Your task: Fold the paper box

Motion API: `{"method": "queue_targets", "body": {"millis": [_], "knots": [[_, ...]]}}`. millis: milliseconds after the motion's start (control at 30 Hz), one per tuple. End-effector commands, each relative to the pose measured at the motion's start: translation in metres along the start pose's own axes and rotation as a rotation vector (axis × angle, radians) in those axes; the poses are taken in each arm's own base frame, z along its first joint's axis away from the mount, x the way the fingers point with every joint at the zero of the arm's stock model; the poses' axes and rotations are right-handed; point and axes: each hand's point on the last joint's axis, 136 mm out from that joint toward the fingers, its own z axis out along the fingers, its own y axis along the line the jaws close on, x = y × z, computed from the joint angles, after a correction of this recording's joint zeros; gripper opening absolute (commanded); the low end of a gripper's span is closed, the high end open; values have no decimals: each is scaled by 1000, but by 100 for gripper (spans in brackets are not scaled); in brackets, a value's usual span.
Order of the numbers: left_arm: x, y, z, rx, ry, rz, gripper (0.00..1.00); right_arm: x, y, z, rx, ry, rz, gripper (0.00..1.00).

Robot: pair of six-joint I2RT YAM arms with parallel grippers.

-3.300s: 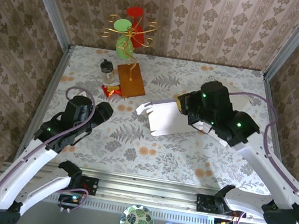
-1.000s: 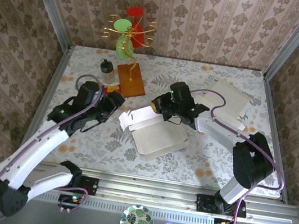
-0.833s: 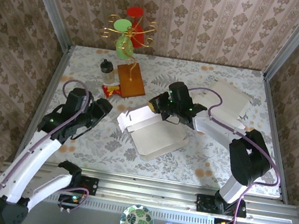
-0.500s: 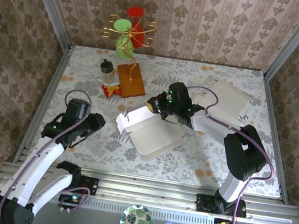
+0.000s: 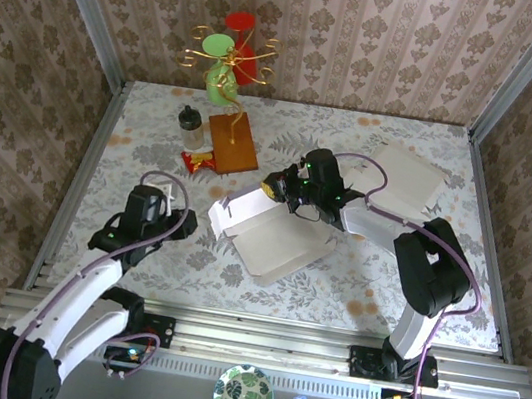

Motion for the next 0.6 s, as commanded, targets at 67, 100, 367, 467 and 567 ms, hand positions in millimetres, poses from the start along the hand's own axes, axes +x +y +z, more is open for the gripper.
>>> {"method": "queue_targets", "body": {"millis": [67, 100, 367, 467, 567], "knots": [[-7, -20, 16, 75, -29, 170, 42, 3, -14, 3, 24, 24, 2, 0], [-5, -23, 20, 77, -19, 191, 42, 3, -14, 3, 25, 24, 4, 0], [0, -35, 44, 69, 22, 284, 41, 4, -12, 3, 17, 25, 8, 0], [6, -46, 48, 94, 34, 322, 40, 4, -12, 4, 16, 28, 8, 0], [7, -50, 52, 102, 41, 343, 37, 5, -12, 4, 16, 30, 9, 0]]}}
